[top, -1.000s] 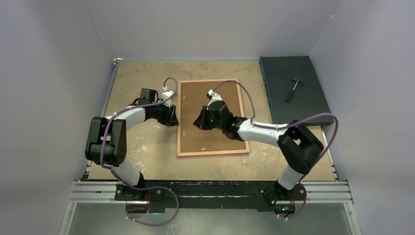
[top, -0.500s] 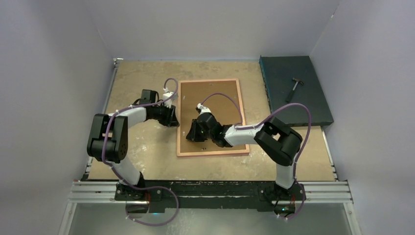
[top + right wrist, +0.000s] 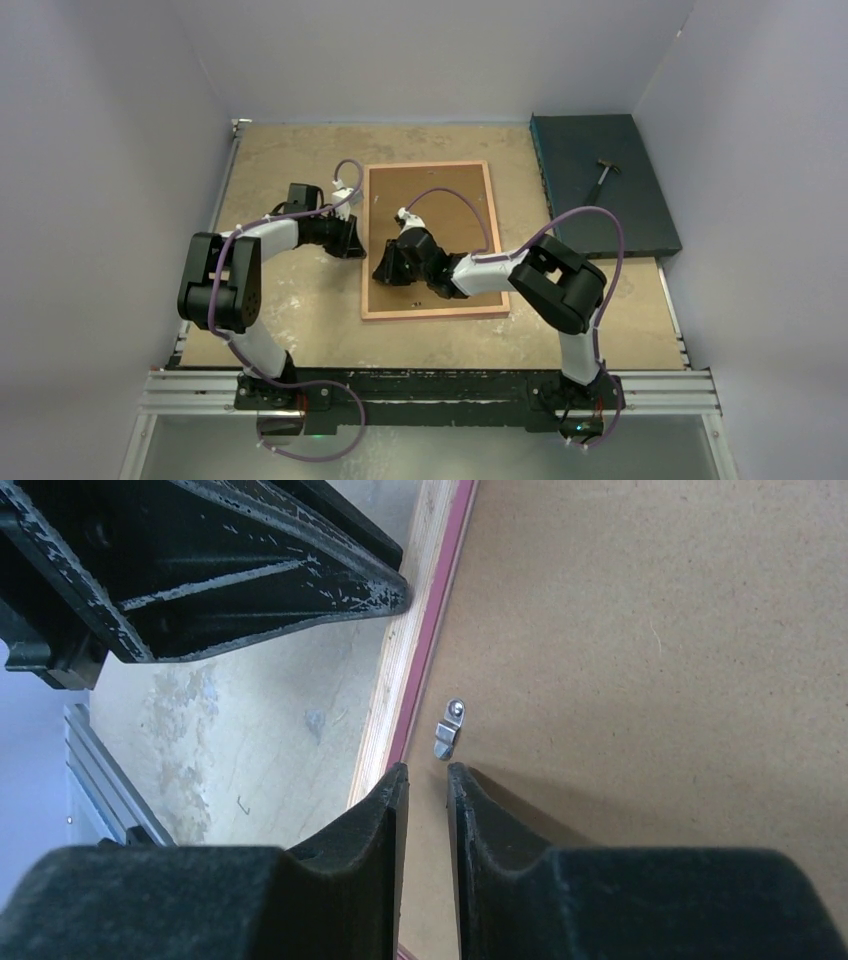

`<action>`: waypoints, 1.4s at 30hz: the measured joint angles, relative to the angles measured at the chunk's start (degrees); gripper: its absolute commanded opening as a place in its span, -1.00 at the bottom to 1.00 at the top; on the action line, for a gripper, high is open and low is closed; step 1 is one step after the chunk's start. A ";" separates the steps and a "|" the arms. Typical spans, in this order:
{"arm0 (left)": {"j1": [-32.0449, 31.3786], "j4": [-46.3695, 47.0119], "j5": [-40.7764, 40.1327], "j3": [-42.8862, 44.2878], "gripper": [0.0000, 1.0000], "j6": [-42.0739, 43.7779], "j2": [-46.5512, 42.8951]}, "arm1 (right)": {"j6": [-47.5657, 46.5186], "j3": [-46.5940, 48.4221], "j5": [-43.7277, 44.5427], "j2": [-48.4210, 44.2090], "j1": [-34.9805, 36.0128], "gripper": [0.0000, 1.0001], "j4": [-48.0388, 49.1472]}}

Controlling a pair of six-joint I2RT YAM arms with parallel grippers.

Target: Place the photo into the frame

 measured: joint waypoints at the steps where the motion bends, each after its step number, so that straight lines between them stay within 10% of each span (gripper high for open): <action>1: 0.00 0.02 0.07 -0.04 -0.77 -0.02 0.00 | 0.00 0.20 0.00 0.22 0.00 -0.53 0.17; 42: 0.37 -0.09 1.07 -0.07 -0.93 0.00 0.00 | -0.09 1.18 -3.08 4.61 -0.33 -0.57 9.05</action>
